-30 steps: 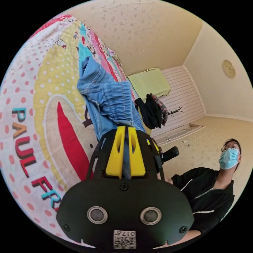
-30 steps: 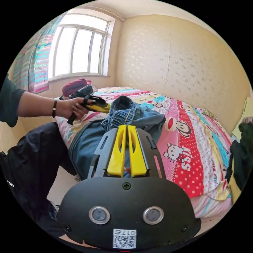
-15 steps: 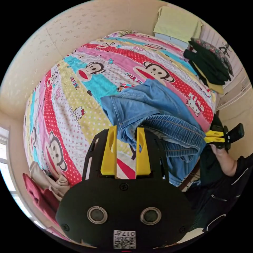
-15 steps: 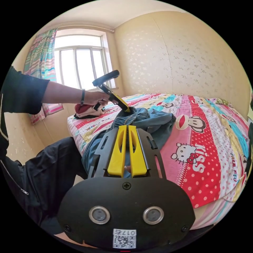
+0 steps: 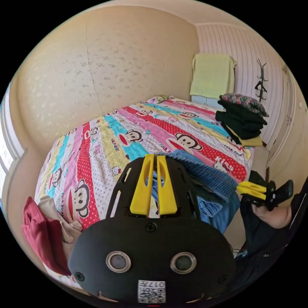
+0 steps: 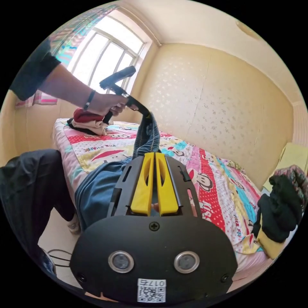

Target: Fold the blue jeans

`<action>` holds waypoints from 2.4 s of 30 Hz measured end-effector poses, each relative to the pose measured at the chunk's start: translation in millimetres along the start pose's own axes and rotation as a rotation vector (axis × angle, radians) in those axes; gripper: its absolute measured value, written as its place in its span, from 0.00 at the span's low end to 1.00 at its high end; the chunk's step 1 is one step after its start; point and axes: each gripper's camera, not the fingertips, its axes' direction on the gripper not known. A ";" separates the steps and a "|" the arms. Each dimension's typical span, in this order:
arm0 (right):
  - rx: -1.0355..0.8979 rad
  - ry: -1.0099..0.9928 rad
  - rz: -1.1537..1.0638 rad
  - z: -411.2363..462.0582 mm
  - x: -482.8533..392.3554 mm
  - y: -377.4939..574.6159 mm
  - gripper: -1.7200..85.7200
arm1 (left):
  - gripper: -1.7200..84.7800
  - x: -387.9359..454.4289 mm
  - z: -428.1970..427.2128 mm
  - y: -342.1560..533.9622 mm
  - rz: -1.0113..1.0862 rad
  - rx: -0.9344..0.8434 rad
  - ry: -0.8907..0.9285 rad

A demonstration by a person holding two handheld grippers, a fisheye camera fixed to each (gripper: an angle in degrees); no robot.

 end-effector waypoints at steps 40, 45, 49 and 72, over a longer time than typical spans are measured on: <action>-0.447 0.028 0.417 62.3 169.8 31.3 0.03 | 0.02 -111.9 -92.6 92.0 -0.319 0.000 0.085; -0.351 0.135 0.253 40.5 150.8 13.5 0.03 | 0.03 -117.1 -100.4 154.4 -0.341 -0.088 0.064; -0.439 0.169 0.152 43.5 122.1 14.3 0.03 | 0.03 -137.9 -140.9 168.0 -0.411 0.030 0.071; -0.322 -0.029 -0.278 23.9 11.8 -62.9 0.14 | 0.08 -140.1 -247.9 169.3 -0.329 0.098 0.391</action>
